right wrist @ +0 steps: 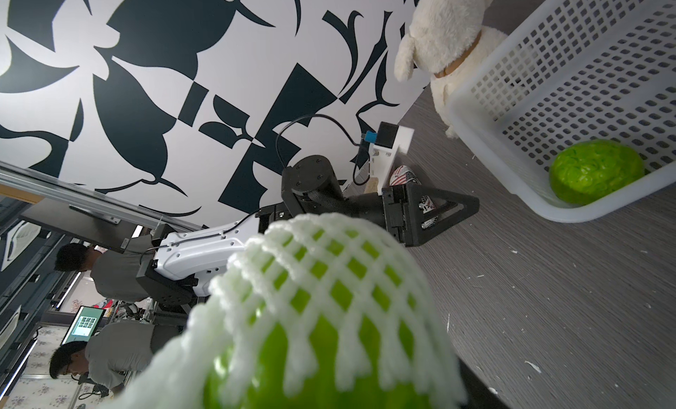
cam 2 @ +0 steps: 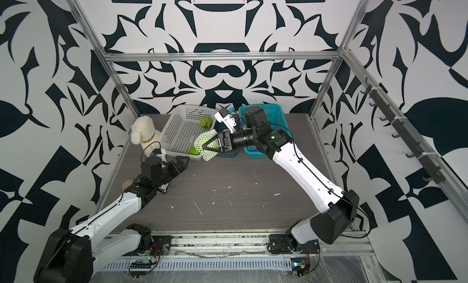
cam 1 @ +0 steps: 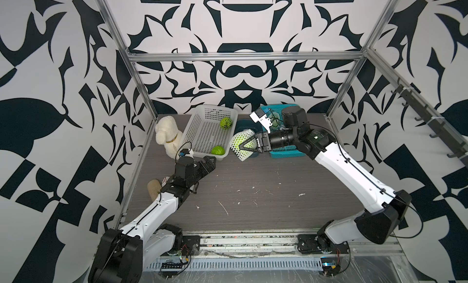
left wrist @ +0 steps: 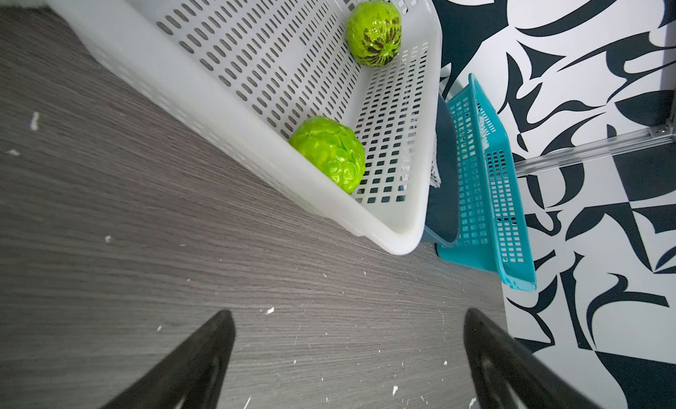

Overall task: Sleeve custard apples in foam nets
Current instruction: Place the custard apple in the basket.

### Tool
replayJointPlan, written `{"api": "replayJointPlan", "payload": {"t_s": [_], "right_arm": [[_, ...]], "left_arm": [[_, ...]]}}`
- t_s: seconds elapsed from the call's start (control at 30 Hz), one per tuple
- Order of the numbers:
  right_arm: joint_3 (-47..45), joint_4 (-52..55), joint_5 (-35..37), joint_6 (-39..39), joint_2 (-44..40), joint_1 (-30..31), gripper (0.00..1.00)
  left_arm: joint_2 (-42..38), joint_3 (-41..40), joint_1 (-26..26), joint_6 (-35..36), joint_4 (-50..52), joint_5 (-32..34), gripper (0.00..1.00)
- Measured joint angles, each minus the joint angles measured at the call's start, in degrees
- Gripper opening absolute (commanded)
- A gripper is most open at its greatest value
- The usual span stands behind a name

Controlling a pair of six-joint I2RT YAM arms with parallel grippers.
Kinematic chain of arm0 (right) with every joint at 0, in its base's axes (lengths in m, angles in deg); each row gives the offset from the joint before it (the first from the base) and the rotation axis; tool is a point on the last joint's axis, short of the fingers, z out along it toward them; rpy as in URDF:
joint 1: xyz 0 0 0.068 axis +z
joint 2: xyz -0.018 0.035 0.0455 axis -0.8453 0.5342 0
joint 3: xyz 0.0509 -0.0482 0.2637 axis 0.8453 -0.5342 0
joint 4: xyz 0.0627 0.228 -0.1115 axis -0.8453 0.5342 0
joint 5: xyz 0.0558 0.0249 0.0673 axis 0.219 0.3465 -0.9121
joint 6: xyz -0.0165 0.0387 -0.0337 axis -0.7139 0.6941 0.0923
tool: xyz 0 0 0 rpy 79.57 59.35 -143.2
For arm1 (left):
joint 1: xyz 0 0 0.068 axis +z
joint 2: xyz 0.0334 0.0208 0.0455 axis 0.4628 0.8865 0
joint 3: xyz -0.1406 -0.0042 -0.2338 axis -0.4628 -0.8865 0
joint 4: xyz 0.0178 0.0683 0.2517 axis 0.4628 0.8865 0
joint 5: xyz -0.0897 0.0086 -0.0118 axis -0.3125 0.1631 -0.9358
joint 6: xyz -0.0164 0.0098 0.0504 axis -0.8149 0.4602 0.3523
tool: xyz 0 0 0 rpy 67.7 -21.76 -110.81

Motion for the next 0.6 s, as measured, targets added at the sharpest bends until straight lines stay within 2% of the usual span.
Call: {"api": "replayJointPlan", "payload": {"t_s": [0.3, 0.6], "right_arm": [[2.80, 2.93, 3.39, -4.02, 3.43, -1.57, 0.63], [4.61, 3.65, 11.45, -7.93, 9.79, -14.43, 0.63]], "left_arm": [[-1.79, -0.02, 0.00, 0.09, 0.04, 1.33, 1.00], [-0.20, 0.00, 0.00, 1.25, 0.42, 2.16, 0.99]]}}
